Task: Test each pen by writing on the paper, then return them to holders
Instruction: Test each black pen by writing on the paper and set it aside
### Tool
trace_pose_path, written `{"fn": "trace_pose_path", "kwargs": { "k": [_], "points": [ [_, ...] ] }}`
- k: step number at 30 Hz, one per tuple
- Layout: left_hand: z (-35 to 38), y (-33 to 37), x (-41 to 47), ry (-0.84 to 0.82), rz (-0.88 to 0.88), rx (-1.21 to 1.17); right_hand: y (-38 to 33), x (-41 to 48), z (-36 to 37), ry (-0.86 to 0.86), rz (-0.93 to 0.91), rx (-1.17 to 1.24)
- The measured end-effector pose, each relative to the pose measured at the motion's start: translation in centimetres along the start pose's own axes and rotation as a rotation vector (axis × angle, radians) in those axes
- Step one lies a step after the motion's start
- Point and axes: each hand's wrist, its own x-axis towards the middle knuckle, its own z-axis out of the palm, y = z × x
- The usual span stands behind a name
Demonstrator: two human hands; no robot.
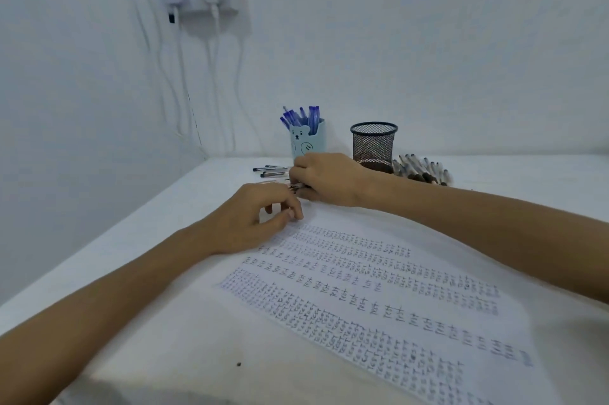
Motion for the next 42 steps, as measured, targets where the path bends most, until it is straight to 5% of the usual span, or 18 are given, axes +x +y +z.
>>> {"fn": "trace_pose_path", "kwargs": {
  "k": [10,15,19,30,35,42],
  "points": [
    [-0.3,1.1,-0.2,0.019,0.009,-0.038,1.5,-1.6,-1.5,0.112,0.198,0.192],
    [0.3,2.8,-0.1,-0.304,0.007,-0.068,1.8,-4.9,-2.4,0.2,0.4,0.302],
    [0.1,3.0,0.0,-0.403,-0.038,-0.036,1.1,-6.1,-3.6,0.1,0.549,0.553],
    [-1.0,2.7,-0.6,-0.299,-0.14,0.061,-0.1,-8.3,-3.0,0.437,0.629,1.358],
    [0.3,4.5,-0.3,-0.458,-0.093,-0.012,-1.0,-10.5,-2.5,0.406,0.746,1.33],
    [-0.1,4.0,-0.5,-0.45,-0.114,0.045,-1.4,-11.7,-2.6,0.249,0.73,1.359]
  ]
}}
